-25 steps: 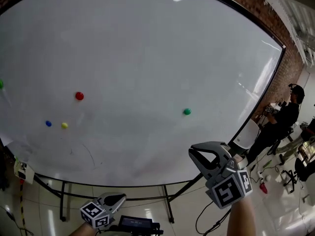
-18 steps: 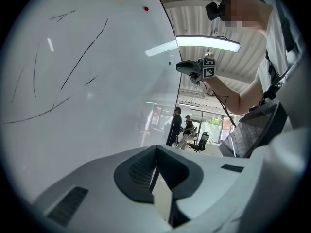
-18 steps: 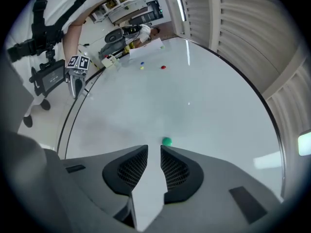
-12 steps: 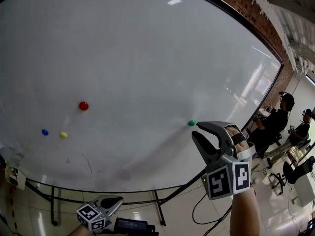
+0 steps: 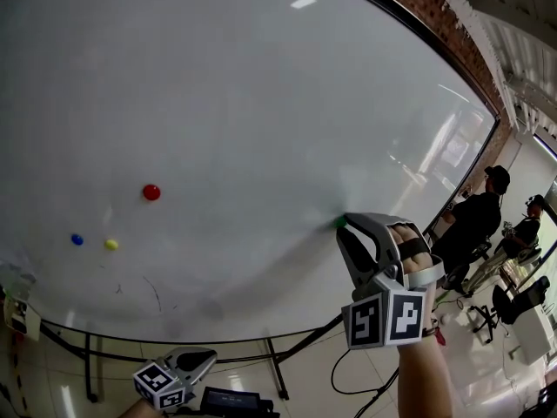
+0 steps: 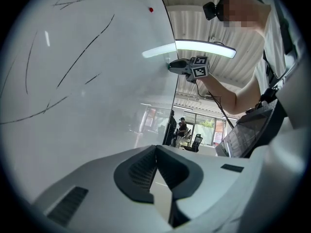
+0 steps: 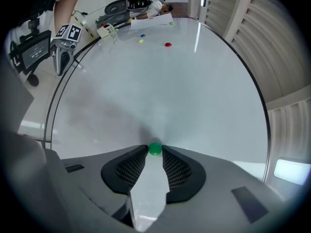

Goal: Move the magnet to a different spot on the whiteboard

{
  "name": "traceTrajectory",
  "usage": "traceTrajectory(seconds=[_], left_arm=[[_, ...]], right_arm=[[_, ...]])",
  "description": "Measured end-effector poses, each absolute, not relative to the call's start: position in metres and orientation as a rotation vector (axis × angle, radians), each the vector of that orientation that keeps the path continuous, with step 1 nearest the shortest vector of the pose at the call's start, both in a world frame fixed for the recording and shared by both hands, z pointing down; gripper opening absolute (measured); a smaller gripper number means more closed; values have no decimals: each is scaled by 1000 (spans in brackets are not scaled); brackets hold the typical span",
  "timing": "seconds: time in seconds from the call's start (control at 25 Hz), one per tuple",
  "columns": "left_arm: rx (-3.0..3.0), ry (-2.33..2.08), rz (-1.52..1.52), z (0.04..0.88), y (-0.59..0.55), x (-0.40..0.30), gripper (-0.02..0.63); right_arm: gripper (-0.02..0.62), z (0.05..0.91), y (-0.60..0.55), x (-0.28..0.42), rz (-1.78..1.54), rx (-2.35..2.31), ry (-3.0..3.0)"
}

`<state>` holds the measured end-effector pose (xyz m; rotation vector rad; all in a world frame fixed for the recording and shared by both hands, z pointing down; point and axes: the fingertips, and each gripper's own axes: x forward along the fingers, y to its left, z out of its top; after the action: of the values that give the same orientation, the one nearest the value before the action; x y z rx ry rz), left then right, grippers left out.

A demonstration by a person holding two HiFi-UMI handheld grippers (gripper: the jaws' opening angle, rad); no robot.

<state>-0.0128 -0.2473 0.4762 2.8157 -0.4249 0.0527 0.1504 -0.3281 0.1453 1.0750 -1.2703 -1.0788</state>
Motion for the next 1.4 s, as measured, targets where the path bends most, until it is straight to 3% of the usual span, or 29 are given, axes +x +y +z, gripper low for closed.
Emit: traceTrajectory(seconds=[0.68,1.4], left_arm=[[2814,-413,67,475,-246,-22,34],[2806,-426,85,480,-242,-21,34]], right_arm=[[94,146,-325,145,-1135,1201,-1253],[117,152,-329,146,-1103,1069,-1213]])
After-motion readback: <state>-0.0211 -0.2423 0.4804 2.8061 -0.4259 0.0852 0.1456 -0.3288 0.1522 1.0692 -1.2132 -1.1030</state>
